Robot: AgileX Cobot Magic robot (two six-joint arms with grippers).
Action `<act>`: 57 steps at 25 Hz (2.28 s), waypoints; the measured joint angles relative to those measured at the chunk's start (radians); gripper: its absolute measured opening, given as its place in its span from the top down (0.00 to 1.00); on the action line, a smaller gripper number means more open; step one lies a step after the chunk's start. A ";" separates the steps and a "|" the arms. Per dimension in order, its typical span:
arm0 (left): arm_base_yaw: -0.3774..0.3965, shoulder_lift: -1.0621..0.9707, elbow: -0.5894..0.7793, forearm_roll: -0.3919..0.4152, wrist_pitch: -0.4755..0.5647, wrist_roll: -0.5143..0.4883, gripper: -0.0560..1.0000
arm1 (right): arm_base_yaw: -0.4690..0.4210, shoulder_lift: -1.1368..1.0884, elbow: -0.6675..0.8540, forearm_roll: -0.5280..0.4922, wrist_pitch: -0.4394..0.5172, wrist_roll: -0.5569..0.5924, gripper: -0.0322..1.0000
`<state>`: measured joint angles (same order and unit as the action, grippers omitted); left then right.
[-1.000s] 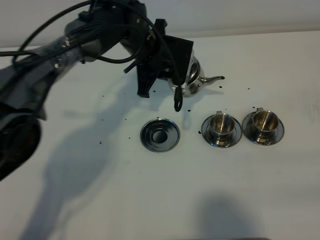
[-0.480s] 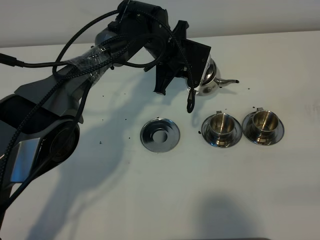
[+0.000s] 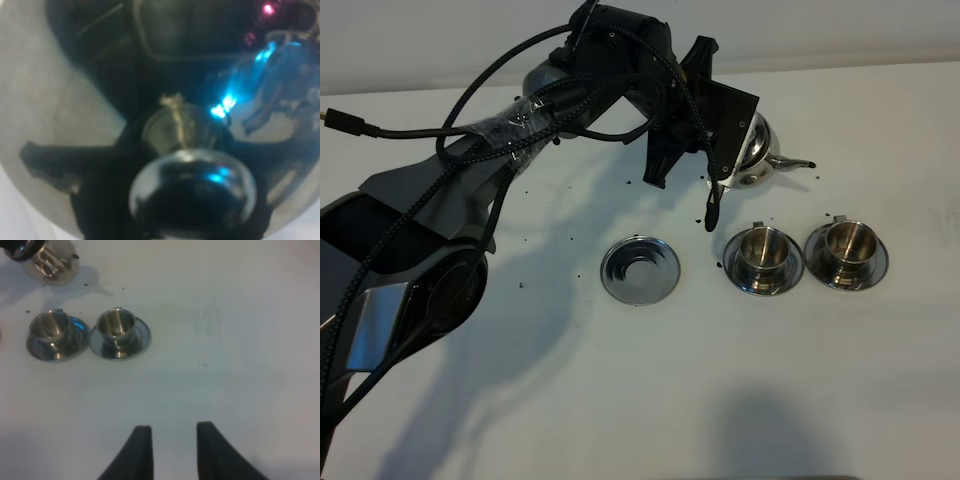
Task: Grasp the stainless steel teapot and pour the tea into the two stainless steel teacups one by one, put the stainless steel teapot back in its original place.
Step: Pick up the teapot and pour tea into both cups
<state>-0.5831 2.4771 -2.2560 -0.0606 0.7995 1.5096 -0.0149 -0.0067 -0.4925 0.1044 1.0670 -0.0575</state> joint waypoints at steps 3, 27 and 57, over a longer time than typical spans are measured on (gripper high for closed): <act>-0.005 0.012 0.000 -0.001 -0.004 0.003 0.74 | 0.000 0.000 0.000 0.000 0.000 0.000 0.76; -0.061 0.048 0.000 0.002 -0.140 0.184 0.74 | 0.000 0.000 0.000 0.000 -0.001 0.000 0.76; -0.106 0.048 0.000 0.074 -0.310 0.455 0.74 | 0.000 0.000 0.000 0.000 -0.001 0.001 0.76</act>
<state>-0.6891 2.5248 -2.2560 0.0135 0.4896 1.9645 -0.0149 -0.0067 -0.4925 0.1044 1.0661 -0.0566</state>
